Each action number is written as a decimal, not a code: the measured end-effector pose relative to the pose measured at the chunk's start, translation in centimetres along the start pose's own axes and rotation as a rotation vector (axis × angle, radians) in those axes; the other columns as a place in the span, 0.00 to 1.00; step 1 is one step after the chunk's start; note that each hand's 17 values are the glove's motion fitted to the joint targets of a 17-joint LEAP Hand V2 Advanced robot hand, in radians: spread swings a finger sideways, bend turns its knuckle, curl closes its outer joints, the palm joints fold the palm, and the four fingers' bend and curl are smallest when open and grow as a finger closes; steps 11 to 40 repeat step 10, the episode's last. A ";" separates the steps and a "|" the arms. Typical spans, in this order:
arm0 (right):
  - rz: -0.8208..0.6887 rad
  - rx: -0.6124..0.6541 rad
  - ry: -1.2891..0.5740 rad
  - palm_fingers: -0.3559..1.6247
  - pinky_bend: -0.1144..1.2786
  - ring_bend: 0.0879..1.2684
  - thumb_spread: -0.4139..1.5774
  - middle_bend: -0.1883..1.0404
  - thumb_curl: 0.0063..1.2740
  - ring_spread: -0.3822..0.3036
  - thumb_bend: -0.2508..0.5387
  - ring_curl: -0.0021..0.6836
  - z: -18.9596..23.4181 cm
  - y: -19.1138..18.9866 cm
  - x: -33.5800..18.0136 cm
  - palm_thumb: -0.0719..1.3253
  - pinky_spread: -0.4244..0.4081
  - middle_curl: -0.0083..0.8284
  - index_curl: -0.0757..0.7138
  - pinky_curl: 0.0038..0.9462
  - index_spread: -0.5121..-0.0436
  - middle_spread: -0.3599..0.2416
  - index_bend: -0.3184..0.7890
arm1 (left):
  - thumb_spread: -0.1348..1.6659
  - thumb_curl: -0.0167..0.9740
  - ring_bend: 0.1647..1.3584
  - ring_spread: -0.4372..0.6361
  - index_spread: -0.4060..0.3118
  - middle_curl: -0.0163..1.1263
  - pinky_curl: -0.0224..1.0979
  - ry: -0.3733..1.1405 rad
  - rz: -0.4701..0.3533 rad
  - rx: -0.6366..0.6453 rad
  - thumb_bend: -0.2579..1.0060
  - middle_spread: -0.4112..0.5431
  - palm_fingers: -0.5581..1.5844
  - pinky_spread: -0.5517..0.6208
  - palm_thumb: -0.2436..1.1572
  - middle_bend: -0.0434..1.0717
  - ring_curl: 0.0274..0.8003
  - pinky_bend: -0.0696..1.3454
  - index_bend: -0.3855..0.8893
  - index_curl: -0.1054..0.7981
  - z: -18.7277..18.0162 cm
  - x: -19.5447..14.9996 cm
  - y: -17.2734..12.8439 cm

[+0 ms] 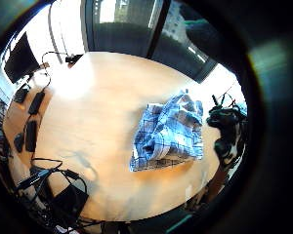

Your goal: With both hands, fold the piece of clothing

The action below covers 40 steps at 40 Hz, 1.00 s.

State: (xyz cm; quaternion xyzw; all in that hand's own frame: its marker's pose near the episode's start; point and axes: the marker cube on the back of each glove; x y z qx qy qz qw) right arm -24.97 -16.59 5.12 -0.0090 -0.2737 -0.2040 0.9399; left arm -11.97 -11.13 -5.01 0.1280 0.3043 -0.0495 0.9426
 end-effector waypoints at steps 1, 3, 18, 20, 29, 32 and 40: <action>0.017 0.014 0.015 0.67 0.52 0.29 0.57 0.29 0.52 0.12 0.29 0.65 -0.9 0.3 0.6 0.80 0.19 0.49 0.44 0.41 0.41 0.26 0.35 | 0.95 0.33 0.15 0.67 0.39 0.37 0.32 -0.047 -0.004 0.033 0.33 0.47 0.48 0.74 0.57 0.22 0.37 0.24 0.43 0.57 1.1 -1.4 -0.9; 0.056 0.048 0.061 0.66 0.50 0.29 0.59 0.29 0.51 0.14 0.29 0.65 -3.2 1.0 1.8 0.80 0.22 0.48 0.44 0.40 0.42 0.27 0.37 | 0.95 0.33 0.14 0.67 0.39 0.37 0.32 -0.152 0.005 0.082 0.34 0.46 0.48 0.74 0.57 0.22 0.37 0.24 0.43 0.57 2.2 -2.3 -1.7; 0.123 0.173 0.147 0.64 0.46 0.26 0.65 0.30 0.49 0.19 0.29 0.63 -7.4 1.4 7.8 0.78 0.30 0.49 0.45 0.39 0.43 0.31 0.40 | 0.95 0.34 0.14 0.67 0.39 0.37 0.33 -0.245 0.065 0.082 0.34 0.46 0.48 0.75 0.57 0.21 0.37 0.23 0.43 0.57 4.9 -0.8 -2.6; 0.123 0.173 0.147 0.64 0.46 0.26 0.65 0.30 0.49 0.19 0.29 0.63 -7.4 1.4 7.8 0.78 0.30 0.49 0.45 0.39 0.43 0.31 0.40 | 0.95 0.34 0.14 0.67 0.39 0.37 0.33 -0.245 0.065 0.082 0.34 0.46 0.48 0.75 0.57 0.21 0.37 0.23 0.43 0.57 4.9 -0.8 -2.6; 0.123 0.173 0.147 0.64 0.46 0.26 0.65 0.30 0.49 0.19 0.29 0.63 -7.4 1.4 7.8 0.78 0.30 0.49 0.45 0.39 0.43 0.31 0.40 | 0.95 0.34 0.14 0.67 0.39 0.37 0.33 -0.245 0.065 0.082 0.34 0.46 0.48 0.75 0.57 0.21 0.37 0.23 0.43 0.57 4.9 -0.8 -2.6; 0.123 0.173 0.147 0.64 0.46 0.26 0.65 0.30 0.49 0.19 0.29 0.63 -7.4 1.4 7.8 0.78 0.30 0.49 0.45 0.39 0.43 0.31 0.40 | 0.95 0.34 0.14 0.67 0.39 0.37 0.33 -0.245 0.065 0.082 0.34 0.46 0.48 0.75 0.57 0.21 0.37 0.23 0.43 0.57 4.9 -0.8 -2.6; 0.123 0.173 0.147 0.64 0.46 0.26 0.65 0.30 0.49 0.19 0.29 0.63 -7.4 1.4 7.8 0.78 0.30 0.49 0.45 0.39 0.43 0.31 0.40 | 0.95 0.34 0.14 0.67 0.39 0.37 0.33 -0.245 0.065 0.082 0.34 0.46 0.48 0.75 0.57 0.21 0.37 0.23 0.43 0.57 4.9 -0.8 -2.6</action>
